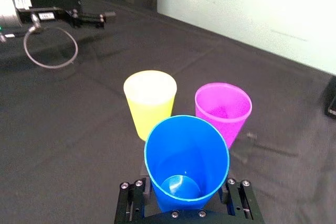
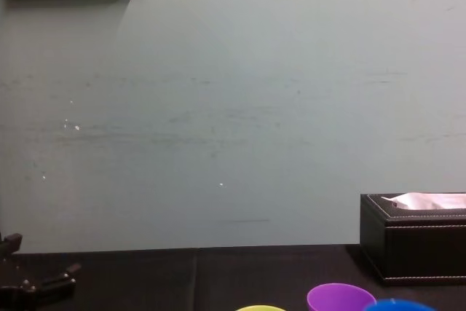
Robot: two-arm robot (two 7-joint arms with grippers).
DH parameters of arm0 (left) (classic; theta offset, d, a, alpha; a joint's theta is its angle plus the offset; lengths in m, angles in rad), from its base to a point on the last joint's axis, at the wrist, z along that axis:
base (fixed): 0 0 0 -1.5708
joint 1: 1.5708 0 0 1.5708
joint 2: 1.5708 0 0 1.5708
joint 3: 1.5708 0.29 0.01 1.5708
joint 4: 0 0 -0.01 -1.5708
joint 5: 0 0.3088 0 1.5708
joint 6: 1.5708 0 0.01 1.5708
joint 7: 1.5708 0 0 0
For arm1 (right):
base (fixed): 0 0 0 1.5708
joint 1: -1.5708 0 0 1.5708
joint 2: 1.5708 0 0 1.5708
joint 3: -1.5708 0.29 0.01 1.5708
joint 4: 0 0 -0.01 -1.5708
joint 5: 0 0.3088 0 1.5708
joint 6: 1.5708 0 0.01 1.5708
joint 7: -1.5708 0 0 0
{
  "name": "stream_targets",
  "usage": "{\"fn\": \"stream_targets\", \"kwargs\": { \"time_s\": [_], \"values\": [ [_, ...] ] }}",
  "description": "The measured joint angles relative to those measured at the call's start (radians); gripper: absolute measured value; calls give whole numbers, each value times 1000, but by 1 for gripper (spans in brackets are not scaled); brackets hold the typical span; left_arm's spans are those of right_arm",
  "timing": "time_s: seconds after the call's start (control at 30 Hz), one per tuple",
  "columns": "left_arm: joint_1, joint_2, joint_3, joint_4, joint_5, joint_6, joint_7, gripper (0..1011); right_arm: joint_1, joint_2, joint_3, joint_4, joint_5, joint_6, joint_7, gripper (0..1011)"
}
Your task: Stack the three plastic cups sequentially using one hand.
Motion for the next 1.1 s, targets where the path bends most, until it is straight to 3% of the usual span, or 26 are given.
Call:
{"fn": "stream_targets", "kwargs": {
  "time_s": [0.33,0.6,0.73,1.1],
  "values": [
    [0,0,0,0,0,0,0,1000,133,6,-24,-34,12,100,67,711],
    [0,0,0,0,0,0,0,1000,307,-42,-103,16,16,199,94,711],
    [0,0,0,0,0,0,0,1000,372,-77,-141,59,17,223,95,711],
    [0,0,0,0,0,0,0,1000,442,-125,-201,130,3,232,87,711]
  ]
}}
